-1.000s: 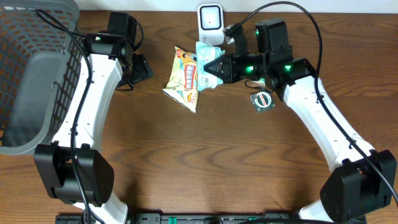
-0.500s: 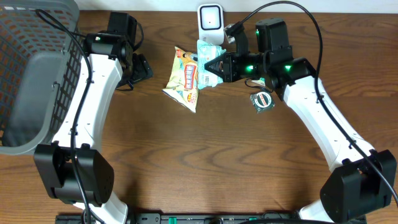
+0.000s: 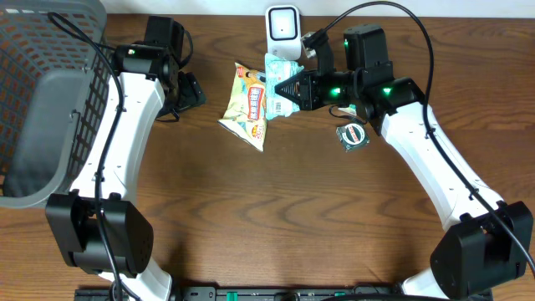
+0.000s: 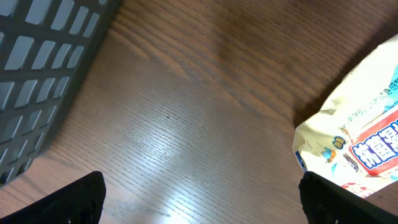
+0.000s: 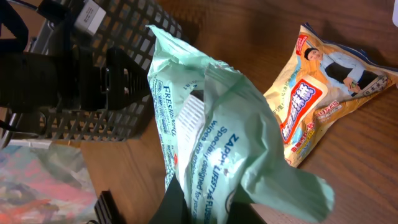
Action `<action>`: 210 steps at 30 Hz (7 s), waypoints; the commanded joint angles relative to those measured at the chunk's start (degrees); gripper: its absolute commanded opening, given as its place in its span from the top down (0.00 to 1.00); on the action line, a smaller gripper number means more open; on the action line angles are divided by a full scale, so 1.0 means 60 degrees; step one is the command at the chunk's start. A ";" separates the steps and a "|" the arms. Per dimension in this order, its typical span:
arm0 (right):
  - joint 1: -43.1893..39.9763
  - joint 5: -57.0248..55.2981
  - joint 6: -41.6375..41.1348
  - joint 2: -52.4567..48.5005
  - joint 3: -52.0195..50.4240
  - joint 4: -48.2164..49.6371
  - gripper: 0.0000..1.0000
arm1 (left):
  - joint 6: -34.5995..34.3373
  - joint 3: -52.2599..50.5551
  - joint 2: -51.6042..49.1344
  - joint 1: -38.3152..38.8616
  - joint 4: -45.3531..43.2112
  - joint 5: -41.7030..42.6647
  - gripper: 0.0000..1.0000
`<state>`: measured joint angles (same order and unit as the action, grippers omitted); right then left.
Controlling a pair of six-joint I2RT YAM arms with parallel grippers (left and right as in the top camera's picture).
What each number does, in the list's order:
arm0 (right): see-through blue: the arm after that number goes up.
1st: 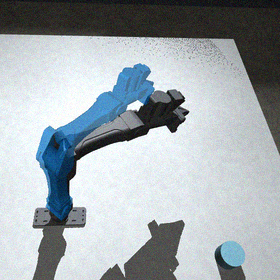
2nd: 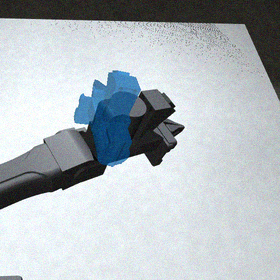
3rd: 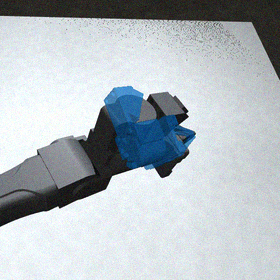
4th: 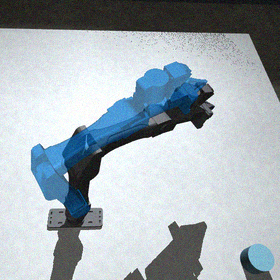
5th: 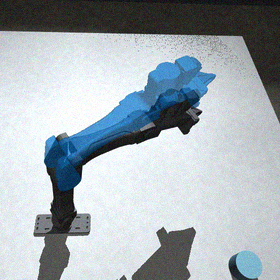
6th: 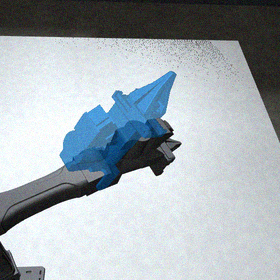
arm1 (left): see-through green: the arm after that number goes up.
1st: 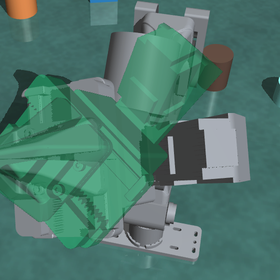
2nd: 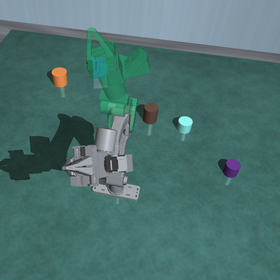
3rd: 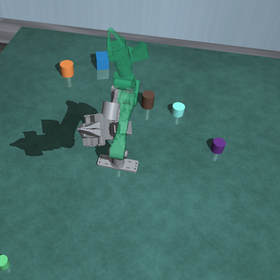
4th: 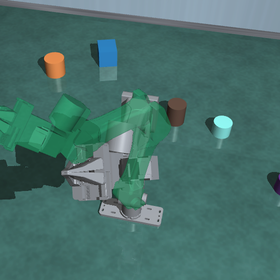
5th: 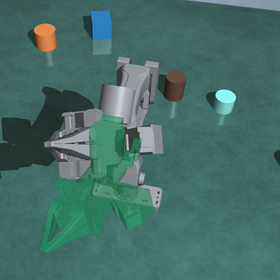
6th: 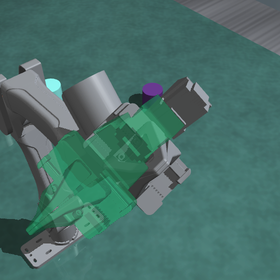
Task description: Scan the item barcode
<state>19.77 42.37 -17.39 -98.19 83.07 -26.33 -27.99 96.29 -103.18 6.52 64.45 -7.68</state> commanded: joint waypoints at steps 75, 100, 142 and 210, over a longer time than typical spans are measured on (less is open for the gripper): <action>0.4240 -1.0925 0.0197 -0.3617 0.1548 -0.5916 0.79 | 0.0164 0.0033 0.0047 -0.0033 0.0036 -0.0120 0.02; 0.0470 -0.7297 0.1257 -0.3610 0.1202 -0.4852 0.35 | 0.0164 0.0033 0.0047 -0.0033 0.0036 -0.0120 0.02; 0.2532 -1.4841 -0.1413 -0.2750 0.0193 -0.4666 0.99 | 0.0164 0.0033 0.0047 -0.0033 0.0036 -0.0120 0.02; 0.2983 -1.1216 0.0576 -0.4881 0.4127 -0.9216 0.01 | 0.0164 0.0033 0.0047 -0.0033 0.0036 -0.0120 0.02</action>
<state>41.08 -26.74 -17.72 -127.52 106.94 -81.41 -27.99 96.29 -103.18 6.52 64.47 -7.68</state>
